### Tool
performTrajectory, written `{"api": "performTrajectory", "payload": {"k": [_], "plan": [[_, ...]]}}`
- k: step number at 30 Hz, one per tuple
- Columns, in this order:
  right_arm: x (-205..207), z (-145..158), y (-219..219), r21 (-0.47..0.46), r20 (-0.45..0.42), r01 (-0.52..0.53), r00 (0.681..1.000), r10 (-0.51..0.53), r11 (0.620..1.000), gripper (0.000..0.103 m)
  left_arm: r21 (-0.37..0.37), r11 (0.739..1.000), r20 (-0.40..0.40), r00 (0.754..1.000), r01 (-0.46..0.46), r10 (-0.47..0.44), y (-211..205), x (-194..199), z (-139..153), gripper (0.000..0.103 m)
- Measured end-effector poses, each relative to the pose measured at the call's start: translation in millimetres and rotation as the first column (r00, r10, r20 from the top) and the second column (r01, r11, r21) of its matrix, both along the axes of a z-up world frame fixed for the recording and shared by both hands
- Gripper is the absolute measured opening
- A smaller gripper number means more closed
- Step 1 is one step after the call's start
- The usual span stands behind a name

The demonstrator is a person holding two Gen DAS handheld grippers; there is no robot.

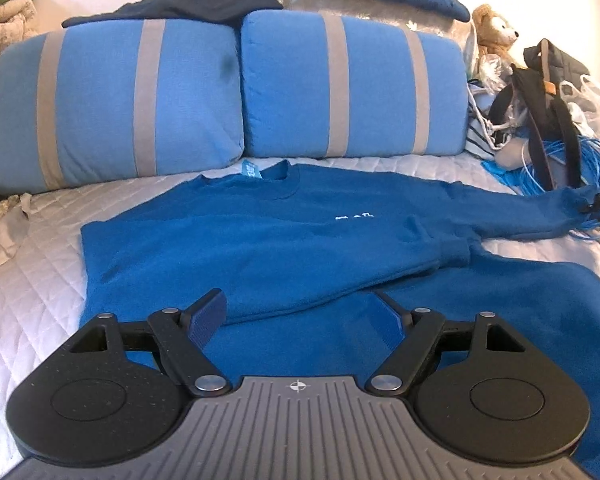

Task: Fold clothes
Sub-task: 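Move the right tool to the remaining sleeve cuff and grasp it, then lay the held sleeve across the body and open the right tool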

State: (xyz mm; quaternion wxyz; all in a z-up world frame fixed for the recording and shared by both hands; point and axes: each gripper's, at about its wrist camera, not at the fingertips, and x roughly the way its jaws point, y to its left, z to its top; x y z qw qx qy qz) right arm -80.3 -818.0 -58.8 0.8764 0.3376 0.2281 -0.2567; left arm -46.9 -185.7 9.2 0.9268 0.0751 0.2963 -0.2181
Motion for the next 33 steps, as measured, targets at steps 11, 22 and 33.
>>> {"api": "performTrajectory", "payload": {"k": [11,22,33], "plan": [[15.5,40.7,42.2,-0.141,-0.015,-0.202,0.979,0.202,0.969,0.011,0.009,1.0,0.011,1.0,-0.023,0.023,-0.3,-1.3,-0.1,0.078],[47.2,72.8,117.5,-0.215,-0.029,-0.475,0.876,0.481,0.853,0.011,0.026,0.998,0.025,0.999,-0.049,0.048,-0.6,-3.0,0.6,0.078],[79.2,88.4,195.2,-0.309,-0.079,-0.618,0.774,0.629,0.723,0.011,0.012,0.998,0.01,0.998,-0.068,0.068,3.5,-0.7,0.5,0.078]]}}
